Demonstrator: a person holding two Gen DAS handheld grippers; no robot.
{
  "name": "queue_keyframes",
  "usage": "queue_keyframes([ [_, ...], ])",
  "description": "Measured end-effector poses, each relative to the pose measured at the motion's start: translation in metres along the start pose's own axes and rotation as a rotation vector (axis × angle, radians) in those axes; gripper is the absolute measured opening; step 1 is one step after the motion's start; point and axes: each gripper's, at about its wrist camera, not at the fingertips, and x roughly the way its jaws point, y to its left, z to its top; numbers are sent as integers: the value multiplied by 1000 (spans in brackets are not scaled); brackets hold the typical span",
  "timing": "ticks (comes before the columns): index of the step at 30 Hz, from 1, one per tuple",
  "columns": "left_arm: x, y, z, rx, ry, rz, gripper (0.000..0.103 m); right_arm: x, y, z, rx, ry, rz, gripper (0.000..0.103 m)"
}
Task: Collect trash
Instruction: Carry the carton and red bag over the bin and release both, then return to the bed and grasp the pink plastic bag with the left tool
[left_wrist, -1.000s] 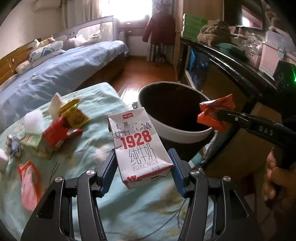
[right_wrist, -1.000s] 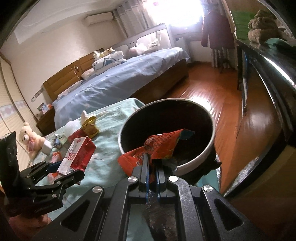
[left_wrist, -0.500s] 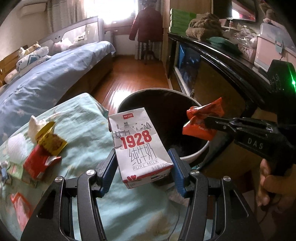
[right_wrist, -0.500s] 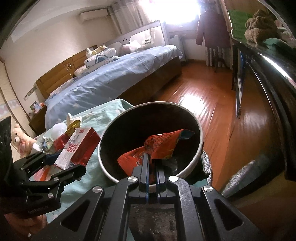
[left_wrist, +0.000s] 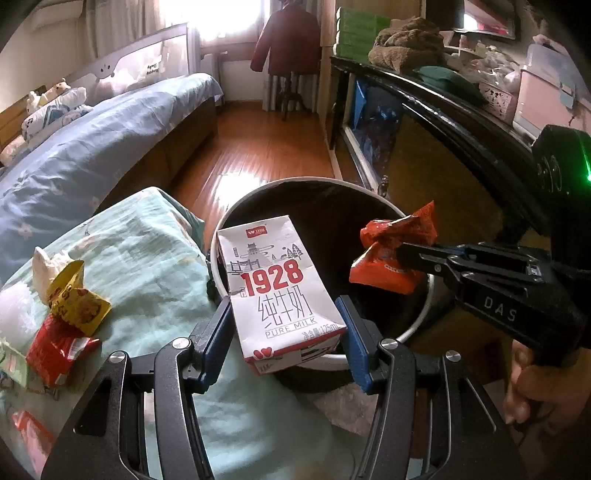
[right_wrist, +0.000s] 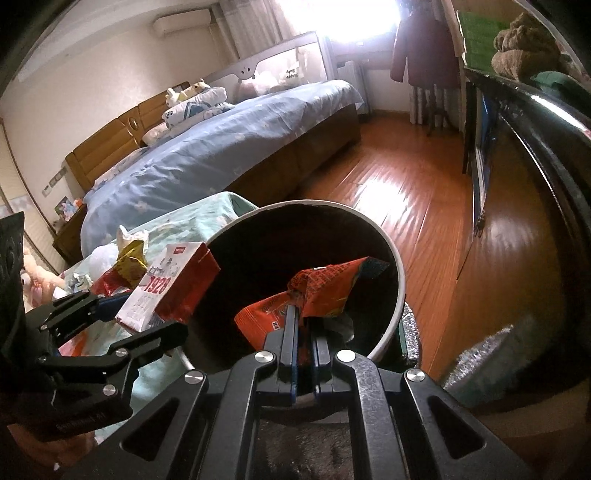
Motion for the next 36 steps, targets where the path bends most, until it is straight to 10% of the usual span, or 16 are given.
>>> queue_keyframes([
  [15,3,6,1,-25,0,-2,69,9,-14,4,53,24,17,12],
  [30,-43,46,-59,-203,-33,71,75,-12,17,-9,52,-19,91,69],
  [36,-64,72,-86,-292,-38,118,75,-16,45,-15,31,-28,143,74],
])
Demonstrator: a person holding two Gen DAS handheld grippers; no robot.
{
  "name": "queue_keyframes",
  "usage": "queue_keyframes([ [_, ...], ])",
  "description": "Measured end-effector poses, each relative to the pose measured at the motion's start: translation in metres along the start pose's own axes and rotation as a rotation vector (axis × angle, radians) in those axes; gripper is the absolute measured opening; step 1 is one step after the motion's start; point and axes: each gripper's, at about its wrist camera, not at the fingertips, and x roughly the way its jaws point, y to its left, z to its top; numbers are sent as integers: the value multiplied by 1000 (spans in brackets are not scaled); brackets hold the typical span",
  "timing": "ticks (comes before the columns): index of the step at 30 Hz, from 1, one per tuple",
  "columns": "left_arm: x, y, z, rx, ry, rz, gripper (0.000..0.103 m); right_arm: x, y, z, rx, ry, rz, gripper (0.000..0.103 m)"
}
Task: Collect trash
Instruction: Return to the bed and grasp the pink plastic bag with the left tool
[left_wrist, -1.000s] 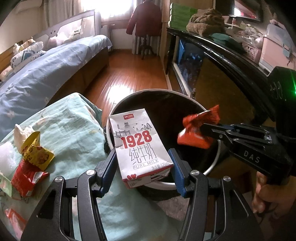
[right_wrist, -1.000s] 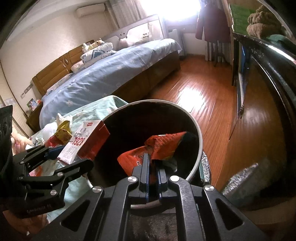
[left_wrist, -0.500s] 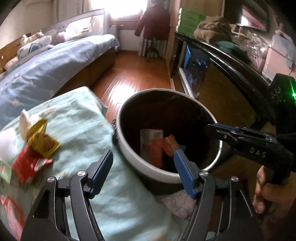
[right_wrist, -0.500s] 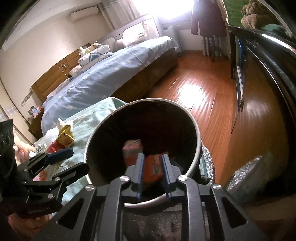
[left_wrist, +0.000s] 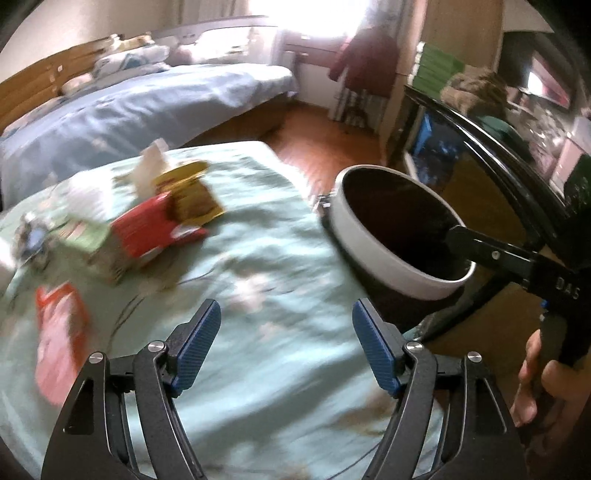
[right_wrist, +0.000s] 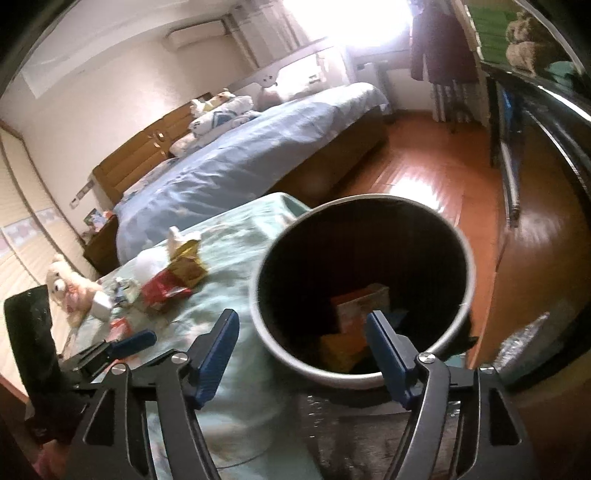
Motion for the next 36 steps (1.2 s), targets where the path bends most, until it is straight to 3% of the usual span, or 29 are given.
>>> queue_keyframes([
  [13,-41,77,-33,-151,-31,119,76,25,76,-21,-108,51,107,79],
  [26,-69,122,-51,-223,-69,220,78,61,117,-33,-162,115,162,79],
  [36,-57,144,-56,-246,-25,224,81,88,147,-32,-216,139,194,79],
])
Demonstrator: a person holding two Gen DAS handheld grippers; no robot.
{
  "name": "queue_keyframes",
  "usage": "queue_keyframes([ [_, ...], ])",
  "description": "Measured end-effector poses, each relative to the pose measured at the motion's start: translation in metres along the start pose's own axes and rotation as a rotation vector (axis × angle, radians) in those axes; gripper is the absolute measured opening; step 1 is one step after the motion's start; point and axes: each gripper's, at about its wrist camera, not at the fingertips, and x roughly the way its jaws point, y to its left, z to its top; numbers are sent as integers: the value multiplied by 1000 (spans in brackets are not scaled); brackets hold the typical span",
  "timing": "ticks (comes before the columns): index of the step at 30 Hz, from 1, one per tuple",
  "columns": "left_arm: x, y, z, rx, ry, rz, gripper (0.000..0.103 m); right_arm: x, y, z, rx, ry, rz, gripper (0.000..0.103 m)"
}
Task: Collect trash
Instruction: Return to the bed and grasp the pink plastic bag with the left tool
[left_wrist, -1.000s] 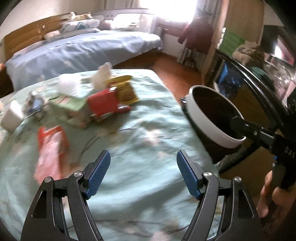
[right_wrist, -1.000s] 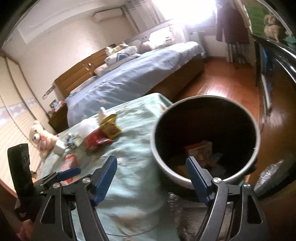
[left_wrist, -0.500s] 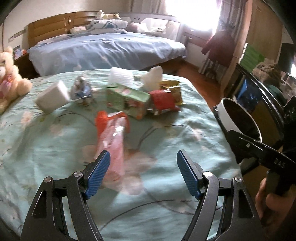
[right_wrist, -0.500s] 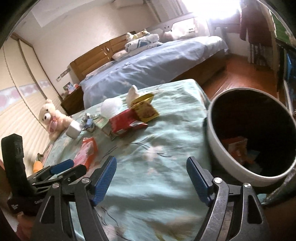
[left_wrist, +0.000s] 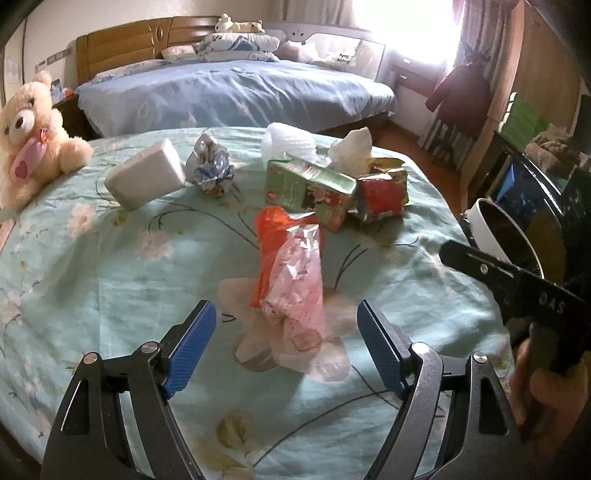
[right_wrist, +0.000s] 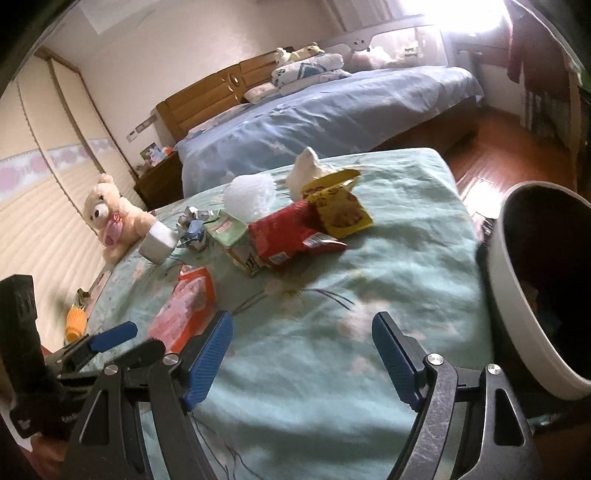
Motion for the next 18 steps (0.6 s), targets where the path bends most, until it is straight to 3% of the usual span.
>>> queue_keyframes([
  [13,22,8,5,13,32,3,80,46,13,34,-69,7,3,79],
  [15,25,8,5,18,37,-2,70,53,15,36,-84,8,-1,79],
  [17,31,9,4,18,60,-27,42,60,16,38,-96,13,-11,79],
  [18,34,10,4,15,70,-38,38,64,17,39,-100,17,-17,78],
])
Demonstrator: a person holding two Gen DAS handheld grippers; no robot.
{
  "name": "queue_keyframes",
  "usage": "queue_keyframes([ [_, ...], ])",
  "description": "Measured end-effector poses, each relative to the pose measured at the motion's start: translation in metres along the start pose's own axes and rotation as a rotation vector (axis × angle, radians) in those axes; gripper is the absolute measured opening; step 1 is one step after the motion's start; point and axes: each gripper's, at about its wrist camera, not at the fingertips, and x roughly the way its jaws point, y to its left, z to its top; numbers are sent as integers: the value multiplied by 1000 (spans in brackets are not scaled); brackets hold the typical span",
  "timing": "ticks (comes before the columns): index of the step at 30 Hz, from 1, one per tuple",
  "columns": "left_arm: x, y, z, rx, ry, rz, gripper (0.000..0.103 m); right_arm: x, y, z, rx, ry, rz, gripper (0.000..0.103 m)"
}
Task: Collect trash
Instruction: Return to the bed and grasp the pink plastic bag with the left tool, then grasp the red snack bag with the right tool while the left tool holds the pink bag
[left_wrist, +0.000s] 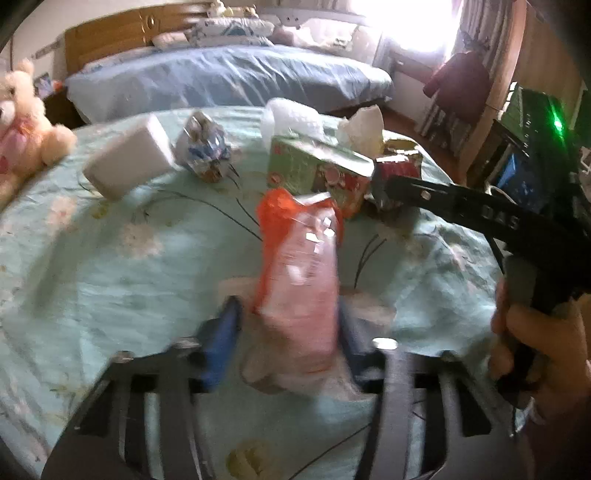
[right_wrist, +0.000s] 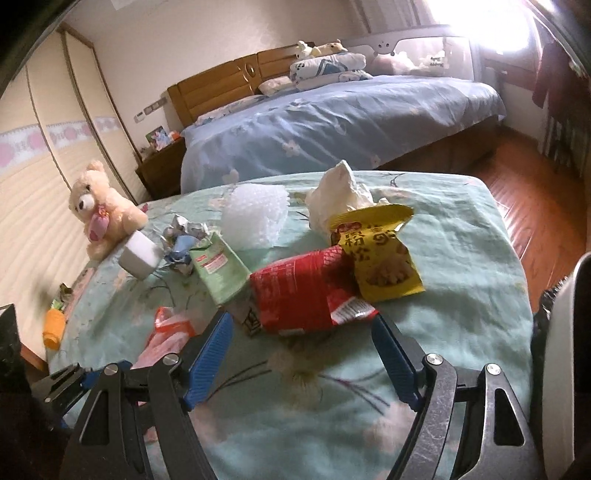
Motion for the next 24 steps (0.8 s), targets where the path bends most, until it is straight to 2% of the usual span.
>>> queue_keyframes([
  [2,1,2,0,-5,0,-10,36,7,0,0,-4,9,-11,72],
  [3,1,3,0,-4,-3,-14,35,9,0,0,-5,14,-17,62],
  [4,1,3,0,-3,-5,-16,33,11,0,0,-5,20,-22,46],
  [5,0,3,1,0,-6,-17,32,13,-1,0,-2,27,-26,38],
  [9,-4,1,-1,4,-14,-21,30,5,-3,-2,2,-1,-34,27],
  [12,-7,-2,-1,5,-23,-27,29,-6,-3,-4,1,-17,-29,7],
  [24,-21,-28,-1,45,-45,-62,29,-57,-10,-36,46,-42,-11,7],
])
